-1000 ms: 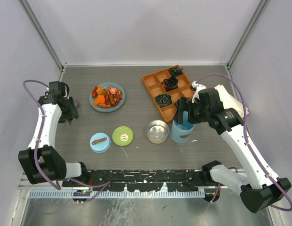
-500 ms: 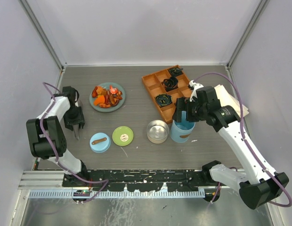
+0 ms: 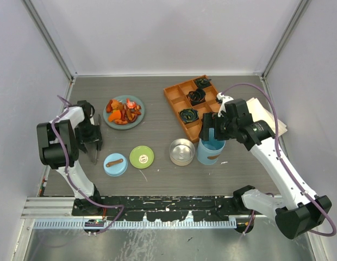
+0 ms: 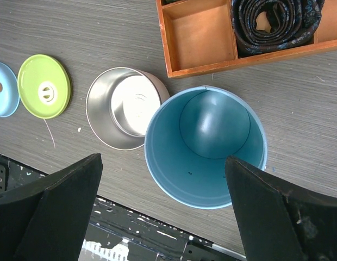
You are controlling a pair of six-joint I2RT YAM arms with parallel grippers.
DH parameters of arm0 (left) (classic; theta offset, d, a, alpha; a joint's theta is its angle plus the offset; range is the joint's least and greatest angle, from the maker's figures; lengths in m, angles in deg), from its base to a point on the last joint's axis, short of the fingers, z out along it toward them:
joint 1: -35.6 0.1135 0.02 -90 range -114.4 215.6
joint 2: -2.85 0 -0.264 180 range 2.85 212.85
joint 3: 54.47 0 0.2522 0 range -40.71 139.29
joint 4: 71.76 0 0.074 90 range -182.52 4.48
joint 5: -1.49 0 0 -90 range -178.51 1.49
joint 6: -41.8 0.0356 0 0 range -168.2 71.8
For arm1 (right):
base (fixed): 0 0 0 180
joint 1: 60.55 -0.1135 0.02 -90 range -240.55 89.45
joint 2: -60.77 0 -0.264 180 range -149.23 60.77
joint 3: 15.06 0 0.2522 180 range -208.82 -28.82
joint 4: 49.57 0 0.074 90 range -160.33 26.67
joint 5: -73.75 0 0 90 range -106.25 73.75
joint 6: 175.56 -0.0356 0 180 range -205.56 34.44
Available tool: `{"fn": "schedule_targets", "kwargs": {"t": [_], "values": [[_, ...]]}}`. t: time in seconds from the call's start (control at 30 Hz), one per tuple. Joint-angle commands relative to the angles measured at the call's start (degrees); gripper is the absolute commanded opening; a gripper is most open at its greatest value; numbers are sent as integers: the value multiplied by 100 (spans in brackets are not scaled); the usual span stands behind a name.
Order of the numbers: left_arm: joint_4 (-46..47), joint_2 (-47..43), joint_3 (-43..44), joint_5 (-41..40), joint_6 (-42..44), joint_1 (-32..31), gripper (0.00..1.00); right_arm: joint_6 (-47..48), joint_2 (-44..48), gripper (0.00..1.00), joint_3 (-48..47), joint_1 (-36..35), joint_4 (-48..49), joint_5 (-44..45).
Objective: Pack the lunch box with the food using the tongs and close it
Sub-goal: Place the clamp at the center of the board.
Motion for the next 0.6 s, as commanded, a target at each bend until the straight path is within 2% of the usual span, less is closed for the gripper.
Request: {"fn": "schedule_targets", "kwargs": {"t": [0.0, 0.27, 0.4, 0.57], "values": [[-72, 55, 275, 219, 87, 90, 75, 152, -38, 100, -210, -10, 247, 104], [-161, 461, 525, 457, 270, 272, 83, 201, -139, 100, -219, -8, 252, 152], [-129, 620, 486, 367, 290, 300, 83, 193, -205, 100, -234, -8, 276, 126], [-69, 641, 384, 344, 294, 294, 78, 204, -235, 100, -269, -8, 274, 134]]}}
